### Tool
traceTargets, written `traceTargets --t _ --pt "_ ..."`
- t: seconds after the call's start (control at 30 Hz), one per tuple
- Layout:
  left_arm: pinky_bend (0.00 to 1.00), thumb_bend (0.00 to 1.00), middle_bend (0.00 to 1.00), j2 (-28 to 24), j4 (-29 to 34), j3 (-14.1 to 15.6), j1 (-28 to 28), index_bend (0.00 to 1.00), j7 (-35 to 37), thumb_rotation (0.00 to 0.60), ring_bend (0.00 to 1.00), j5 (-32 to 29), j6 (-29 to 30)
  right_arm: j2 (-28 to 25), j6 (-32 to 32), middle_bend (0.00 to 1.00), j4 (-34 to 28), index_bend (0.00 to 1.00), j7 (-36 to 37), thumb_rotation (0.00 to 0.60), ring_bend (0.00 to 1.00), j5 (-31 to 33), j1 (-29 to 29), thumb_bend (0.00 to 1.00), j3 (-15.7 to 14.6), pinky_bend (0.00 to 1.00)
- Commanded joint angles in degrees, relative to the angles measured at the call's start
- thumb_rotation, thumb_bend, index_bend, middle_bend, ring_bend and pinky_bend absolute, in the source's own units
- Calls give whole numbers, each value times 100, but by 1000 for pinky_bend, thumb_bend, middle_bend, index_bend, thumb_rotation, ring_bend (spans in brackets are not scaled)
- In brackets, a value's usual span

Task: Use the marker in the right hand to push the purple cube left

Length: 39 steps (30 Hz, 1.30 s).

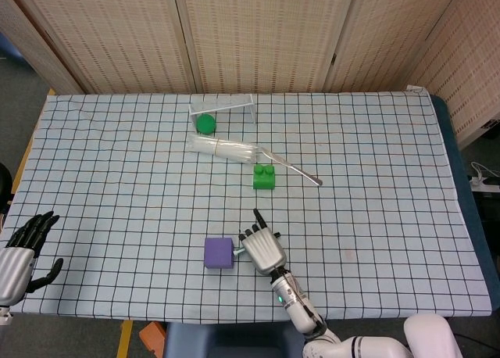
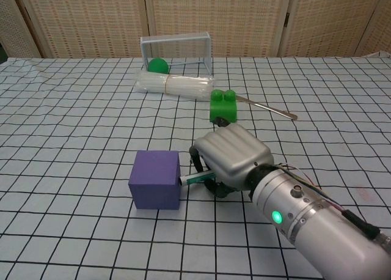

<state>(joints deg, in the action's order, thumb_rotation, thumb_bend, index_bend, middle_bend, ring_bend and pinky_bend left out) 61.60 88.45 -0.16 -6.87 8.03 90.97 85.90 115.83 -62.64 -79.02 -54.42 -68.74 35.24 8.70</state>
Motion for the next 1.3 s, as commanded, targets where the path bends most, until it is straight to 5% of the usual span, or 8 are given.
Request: traceTargets --t 0.03,0.4,0.97,1.1,1.3 --pt "157 408 0 -8 -6 -4 7 43 24 600 2 0 12 71 35 773 -6 858 -46 600 356 53 62 433 9 34" --pt "158 408 0 -27 -24 -1 23 44 90 600 2 31 50 335 72 773 35 858 -173 600 356 177 279 433 69 34" --pt "158 409 0 -37 -44 -19 25 44 139 600 2 3 44 1161 452 772 754 858 -318 600 356 521 980 433 572 34" --pt "158 409 0 -54 -53 -22 26 44 201 600 2 -3 42 1417 615 773 1111 858 -137 600 356 604 1307 434 818 34" --pt "160 408 0 -66 -102 -19 36 44 285 600 2 4 58 1417 529 772 1242 858 175 600 356 813 1723 433 794 34"
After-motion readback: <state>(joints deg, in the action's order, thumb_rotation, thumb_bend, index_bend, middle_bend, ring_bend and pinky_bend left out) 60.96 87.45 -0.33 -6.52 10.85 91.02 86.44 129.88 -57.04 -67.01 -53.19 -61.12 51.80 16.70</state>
